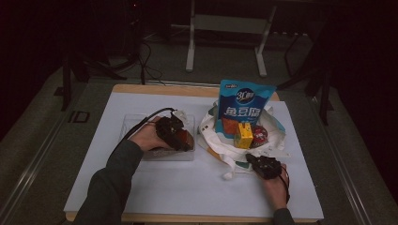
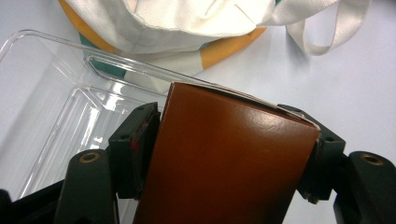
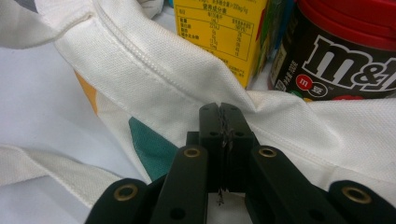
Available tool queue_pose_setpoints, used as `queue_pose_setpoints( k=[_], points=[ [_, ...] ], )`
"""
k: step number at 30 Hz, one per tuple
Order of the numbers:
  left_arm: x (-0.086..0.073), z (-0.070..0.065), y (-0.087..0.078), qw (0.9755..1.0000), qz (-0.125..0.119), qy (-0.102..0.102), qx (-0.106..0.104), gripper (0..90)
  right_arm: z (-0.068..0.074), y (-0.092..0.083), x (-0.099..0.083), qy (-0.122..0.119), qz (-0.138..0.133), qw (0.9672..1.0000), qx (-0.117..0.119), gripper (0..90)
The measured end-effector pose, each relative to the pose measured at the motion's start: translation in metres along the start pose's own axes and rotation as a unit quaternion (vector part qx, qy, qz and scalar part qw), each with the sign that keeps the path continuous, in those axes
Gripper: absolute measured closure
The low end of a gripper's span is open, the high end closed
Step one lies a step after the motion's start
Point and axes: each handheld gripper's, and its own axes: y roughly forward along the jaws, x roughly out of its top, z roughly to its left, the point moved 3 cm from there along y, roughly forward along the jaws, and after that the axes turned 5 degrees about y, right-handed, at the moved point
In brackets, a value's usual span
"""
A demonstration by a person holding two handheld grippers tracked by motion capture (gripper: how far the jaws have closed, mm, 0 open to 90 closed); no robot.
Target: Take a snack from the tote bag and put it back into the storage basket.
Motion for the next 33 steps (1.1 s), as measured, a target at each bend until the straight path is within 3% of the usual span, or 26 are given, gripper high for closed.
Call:
queue_pose_setpoints(
  k=[9,20,23,33],
  points=[
    [0.000,0.000,0.010,0.9998,0.005,-0.017,-0.013,29.5,0.000,0.000,0.000,0.000,0.000,1.0000,0.000,88.5],
    [0.005,-0.003,0.021,0.9996,0.017,-0.018,-0.016,20.6,0.000,0.000,0.000,0.000,0.000,1.0000,0.001,88.0],
    [0.008,-0.005,0.021,0.9996,0.010,-0.016,-0.020,20.5,0.000,0.000,0.000,0.000,0.000,1.0000,0.001,87.9],
    [0.012,-0.008,0.010,0.9998,-0.017,-0.007,0.003,22.0,0.000,0.000,0.000,0.000,-0.001,1.0000,0.003,86.8]
  ],
)
